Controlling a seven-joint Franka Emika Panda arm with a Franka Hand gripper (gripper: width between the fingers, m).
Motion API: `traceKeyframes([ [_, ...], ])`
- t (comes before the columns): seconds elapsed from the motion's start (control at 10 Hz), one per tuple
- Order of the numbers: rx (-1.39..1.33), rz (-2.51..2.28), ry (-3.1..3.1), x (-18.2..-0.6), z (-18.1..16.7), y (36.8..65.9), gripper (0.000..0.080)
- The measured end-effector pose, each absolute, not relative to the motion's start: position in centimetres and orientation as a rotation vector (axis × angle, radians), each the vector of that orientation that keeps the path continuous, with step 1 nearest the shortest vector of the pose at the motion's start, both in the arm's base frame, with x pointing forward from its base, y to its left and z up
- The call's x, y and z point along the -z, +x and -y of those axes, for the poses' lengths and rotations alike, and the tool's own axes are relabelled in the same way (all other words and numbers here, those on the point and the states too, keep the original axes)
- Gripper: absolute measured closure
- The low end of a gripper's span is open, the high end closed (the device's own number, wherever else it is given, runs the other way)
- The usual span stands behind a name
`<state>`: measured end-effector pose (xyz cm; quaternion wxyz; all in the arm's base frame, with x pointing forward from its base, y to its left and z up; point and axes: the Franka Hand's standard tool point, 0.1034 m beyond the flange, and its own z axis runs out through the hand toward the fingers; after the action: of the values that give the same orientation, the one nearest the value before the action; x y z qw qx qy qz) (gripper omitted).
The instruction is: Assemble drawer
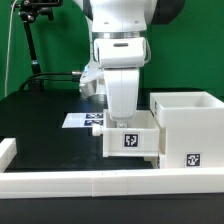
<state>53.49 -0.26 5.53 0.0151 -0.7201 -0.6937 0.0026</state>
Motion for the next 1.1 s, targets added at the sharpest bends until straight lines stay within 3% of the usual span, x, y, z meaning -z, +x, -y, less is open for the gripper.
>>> traceKeyframes([
  [1.1,-0.036,2.118,-2.255,-6.06,-0.13,53.92,0.0757],
])
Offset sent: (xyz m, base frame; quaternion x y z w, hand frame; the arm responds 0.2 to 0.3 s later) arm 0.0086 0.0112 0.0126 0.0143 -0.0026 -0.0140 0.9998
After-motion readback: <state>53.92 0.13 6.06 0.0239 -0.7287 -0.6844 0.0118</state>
